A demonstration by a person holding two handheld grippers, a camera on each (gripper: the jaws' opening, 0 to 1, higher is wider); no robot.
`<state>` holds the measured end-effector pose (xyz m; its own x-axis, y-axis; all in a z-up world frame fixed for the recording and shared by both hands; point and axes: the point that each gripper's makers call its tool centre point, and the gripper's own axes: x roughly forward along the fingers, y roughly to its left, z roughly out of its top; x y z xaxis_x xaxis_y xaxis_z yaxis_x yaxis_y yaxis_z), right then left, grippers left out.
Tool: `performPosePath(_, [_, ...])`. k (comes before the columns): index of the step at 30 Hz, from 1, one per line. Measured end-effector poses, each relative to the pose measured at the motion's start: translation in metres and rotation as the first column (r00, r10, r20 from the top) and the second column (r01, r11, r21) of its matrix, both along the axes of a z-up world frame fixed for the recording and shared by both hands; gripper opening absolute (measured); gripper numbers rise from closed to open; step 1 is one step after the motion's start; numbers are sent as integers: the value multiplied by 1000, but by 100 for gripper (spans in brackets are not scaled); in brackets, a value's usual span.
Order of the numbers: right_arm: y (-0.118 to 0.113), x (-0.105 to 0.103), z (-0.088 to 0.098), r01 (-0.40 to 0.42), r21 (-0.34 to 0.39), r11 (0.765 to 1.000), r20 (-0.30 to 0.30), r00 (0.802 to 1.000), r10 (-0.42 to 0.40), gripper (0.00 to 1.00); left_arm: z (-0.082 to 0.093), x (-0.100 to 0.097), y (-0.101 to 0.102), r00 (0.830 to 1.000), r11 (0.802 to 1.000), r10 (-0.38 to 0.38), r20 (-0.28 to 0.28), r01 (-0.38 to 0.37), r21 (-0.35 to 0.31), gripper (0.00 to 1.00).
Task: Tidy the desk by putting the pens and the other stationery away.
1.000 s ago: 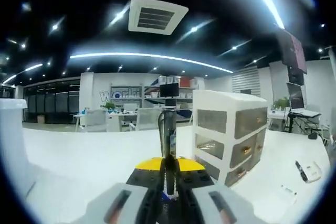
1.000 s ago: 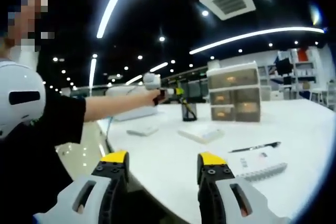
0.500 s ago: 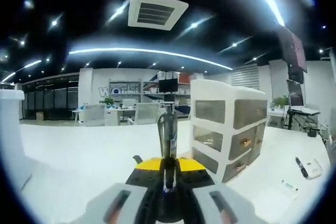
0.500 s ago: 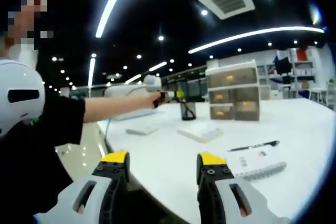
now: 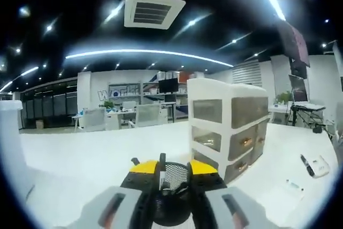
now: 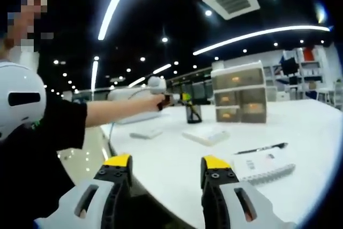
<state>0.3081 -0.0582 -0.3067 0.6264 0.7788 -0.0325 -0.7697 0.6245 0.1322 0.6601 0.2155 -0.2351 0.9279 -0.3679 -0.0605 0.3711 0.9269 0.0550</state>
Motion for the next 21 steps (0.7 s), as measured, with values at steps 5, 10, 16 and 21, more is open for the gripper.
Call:
performPosePath(5, [1,0,0,-2,2,1000,-1,1000,2,48,10,-9,-2,999,1000,-6,37,5,23,23])
performPosePath(10, [4,-2,2,-8,0,1000,5,1000,8,48,20,-22,-1,998,1000,-16,68,14,26,24])
performPosePath(16, [6,-2,3,-12,-1,1000,9,1000,12,48,18,-42,0,997,999,-41,69,40,13,31])
performPosePath(21, [8,-4,6,-15,-6,1000,17,1000,15,48,16,-63,1,996,997,-69,63,71,-31,34])
